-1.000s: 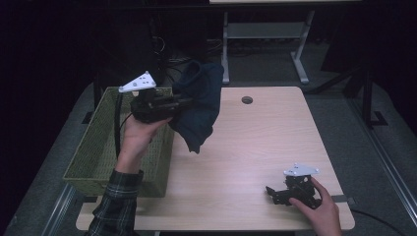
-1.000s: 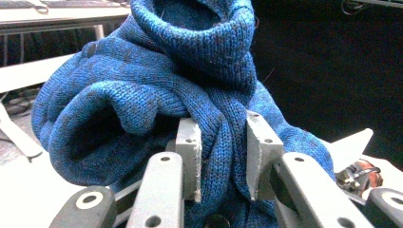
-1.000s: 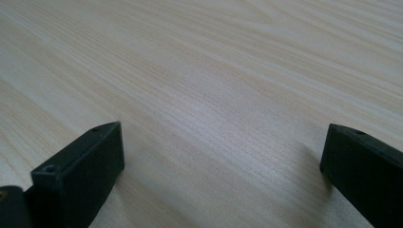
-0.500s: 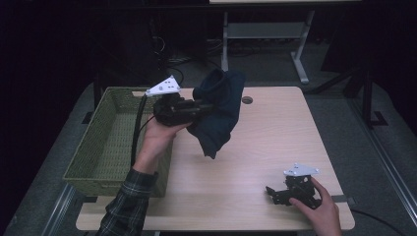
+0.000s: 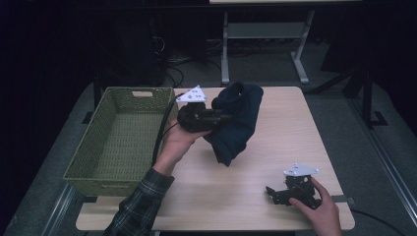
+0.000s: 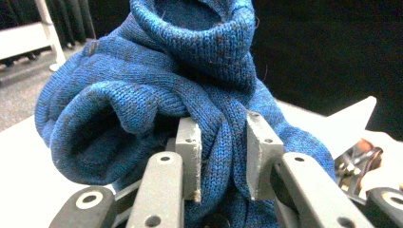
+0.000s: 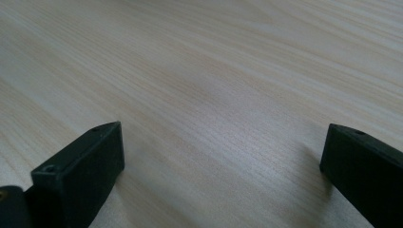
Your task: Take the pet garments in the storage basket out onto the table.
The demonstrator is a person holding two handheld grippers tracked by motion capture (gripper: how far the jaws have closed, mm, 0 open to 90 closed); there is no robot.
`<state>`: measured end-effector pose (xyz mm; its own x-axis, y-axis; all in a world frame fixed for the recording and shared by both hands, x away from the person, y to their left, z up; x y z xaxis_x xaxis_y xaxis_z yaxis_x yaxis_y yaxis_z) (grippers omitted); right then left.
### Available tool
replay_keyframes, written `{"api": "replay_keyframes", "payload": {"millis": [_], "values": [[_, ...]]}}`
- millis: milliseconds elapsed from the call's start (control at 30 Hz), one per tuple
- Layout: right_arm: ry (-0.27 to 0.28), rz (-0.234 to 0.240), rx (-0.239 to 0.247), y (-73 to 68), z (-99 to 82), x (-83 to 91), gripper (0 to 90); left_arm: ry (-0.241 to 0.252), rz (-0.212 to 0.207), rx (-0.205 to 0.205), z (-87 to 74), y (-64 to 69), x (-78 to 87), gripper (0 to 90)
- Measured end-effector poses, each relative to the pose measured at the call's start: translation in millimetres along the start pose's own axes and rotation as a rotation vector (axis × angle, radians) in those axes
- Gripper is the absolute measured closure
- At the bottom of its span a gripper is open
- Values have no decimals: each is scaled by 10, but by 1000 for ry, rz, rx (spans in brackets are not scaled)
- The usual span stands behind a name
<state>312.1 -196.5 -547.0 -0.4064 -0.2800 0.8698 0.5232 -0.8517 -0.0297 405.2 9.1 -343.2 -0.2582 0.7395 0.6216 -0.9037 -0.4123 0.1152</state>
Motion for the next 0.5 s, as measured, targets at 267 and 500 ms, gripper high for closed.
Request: {"api": "replay_keyframes", "payload": {"millis": [267,500], "values": [[0,0,1,0,-1,0,5,-59,-30,-2,-126,74,-363,704],[2,1,1,-1,0,-1,5,-122,-59,-1,-284,158,-737,704]]}}
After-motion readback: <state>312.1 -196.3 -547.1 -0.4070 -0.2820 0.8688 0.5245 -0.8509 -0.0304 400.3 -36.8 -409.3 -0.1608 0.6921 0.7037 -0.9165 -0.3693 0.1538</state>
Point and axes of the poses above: each handheld gripper's, and its own axes: x roughly backward along the jaws, z roughly out of its top, y roughly to its right, the point moved 9 cm from there along -x, roughly forward along the jaws, and after that the axes turned 15 degrees about -y, right-handed, at the moved point
